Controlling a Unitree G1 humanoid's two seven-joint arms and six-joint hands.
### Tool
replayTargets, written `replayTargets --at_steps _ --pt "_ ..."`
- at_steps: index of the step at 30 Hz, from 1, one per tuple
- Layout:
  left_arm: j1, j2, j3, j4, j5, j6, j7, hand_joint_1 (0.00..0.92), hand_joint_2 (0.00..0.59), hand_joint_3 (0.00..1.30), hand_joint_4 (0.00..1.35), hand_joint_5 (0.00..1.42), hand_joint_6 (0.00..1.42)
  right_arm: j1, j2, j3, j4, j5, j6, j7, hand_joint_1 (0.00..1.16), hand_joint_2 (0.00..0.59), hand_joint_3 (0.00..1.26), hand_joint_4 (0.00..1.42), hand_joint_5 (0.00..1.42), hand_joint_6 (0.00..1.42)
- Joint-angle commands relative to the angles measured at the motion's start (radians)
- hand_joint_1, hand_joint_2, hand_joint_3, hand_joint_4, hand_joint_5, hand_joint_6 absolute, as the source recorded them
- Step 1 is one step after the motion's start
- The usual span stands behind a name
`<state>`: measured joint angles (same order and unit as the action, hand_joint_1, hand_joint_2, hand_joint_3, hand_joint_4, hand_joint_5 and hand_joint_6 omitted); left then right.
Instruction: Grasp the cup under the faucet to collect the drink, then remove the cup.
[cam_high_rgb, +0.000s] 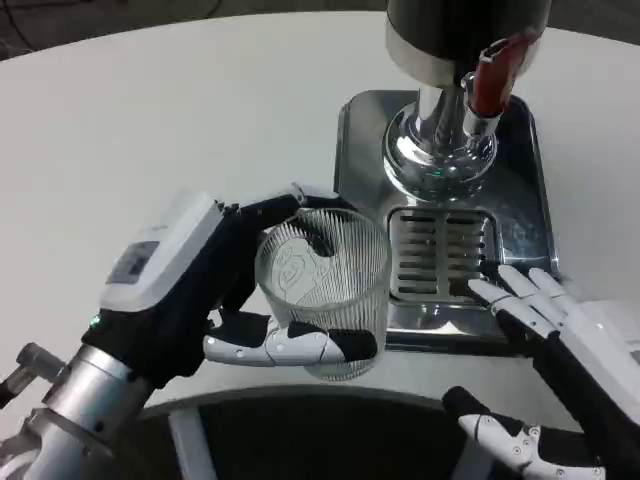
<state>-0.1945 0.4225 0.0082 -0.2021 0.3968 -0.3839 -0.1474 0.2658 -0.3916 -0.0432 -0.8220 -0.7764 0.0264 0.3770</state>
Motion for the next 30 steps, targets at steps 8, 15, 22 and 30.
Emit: replayTargets --at_steps 8,15,22,30 --pt "-0.133 -0.036 -0.054 0.129 0.072 -0.013 0.075 0.505 0.021 1.04 1.2 1.36 1.42 0.064 -0.005 -0.09 -0.041 0.063 -0.006 0.002 0.35 0.392 0.12 0.02 0.0 0.0" --pt "-0.238 -0.049 -0.096 0.247 0.122 -0.013 0.111 0.505 0.021 1.04 1.2 1.36 1.42 0.078 -0.007 -0.118 -0.048 0.09 -0.014 -0.003 0.35 0.392 0.12 0.02 0.0 0.0" --pt "-0.342 -0.055 -0.123 0.377 0.167 -0.009 0.165 0.505 0.021 1.04 1.2 1.36 1.42 0.112 0.011 -0.056 -0.081 0.069 -0.038 -0.003 0.35 0.392 0.12 0.02 0.0 0.0" --pt "-0.444 -0.066 -0.168 0.521 0.195 -0.017 0.227 0.505 0.02 1.04 1.2 1.36 1.42 0.144 0.034 -0.016 -0.12 0.046 -0.044 0.004 0.35 0.392 0.12 0.02 0.0 0.0"
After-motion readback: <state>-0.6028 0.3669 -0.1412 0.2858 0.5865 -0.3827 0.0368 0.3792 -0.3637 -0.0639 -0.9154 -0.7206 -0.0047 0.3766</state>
